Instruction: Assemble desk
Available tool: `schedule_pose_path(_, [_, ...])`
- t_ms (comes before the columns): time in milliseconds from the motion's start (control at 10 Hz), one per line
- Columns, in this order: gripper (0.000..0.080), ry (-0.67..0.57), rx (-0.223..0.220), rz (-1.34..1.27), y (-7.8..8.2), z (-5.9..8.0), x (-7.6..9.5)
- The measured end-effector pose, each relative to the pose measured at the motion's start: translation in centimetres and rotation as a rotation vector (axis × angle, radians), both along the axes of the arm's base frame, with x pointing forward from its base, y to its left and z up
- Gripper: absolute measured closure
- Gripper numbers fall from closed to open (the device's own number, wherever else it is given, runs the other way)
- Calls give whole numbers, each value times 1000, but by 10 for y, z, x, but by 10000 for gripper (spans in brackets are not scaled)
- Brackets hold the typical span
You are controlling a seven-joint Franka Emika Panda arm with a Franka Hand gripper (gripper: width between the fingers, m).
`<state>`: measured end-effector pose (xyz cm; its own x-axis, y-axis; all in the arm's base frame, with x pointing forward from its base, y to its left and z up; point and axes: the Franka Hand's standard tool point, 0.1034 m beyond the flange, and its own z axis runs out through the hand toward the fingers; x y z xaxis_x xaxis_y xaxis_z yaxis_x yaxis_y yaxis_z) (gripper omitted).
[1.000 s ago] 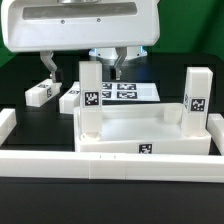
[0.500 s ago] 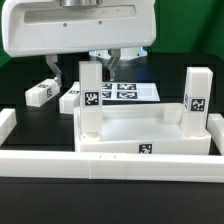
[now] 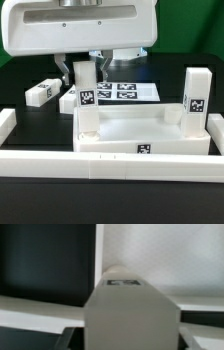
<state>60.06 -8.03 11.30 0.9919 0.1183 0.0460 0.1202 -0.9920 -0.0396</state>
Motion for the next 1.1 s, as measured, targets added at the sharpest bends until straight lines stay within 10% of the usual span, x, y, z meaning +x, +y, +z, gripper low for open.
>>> schedule_pose_path(1100, [509, 93, 100, -1093, -4, -2, 8])
